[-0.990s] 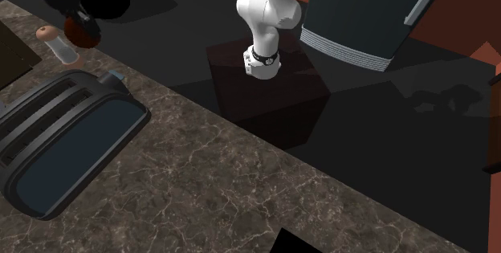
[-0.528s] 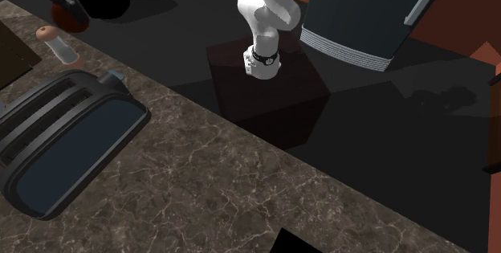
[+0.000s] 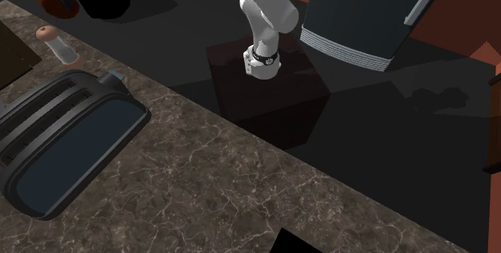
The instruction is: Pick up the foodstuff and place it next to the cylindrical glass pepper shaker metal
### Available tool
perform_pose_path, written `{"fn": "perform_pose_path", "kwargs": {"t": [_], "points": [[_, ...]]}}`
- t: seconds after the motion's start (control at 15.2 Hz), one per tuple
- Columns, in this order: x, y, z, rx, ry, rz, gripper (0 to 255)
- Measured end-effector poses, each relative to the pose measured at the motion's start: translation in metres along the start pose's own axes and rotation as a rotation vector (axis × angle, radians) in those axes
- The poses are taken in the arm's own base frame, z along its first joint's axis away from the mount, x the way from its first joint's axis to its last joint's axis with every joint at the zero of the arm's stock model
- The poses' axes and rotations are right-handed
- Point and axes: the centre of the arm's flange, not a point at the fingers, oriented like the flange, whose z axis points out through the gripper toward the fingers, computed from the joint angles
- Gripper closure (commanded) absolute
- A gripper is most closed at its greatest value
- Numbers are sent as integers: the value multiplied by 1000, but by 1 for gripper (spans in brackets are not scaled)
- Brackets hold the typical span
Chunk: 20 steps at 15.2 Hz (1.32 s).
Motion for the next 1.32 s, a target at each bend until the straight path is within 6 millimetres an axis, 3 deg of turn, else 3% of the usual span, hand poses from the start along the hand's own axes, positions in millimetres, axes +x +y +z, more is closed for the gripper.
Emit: {"fn": "perform_pose_path", "kwargs": {"t": [1.32], "points": [[2,-26,100,1,0,-2,255]]}}
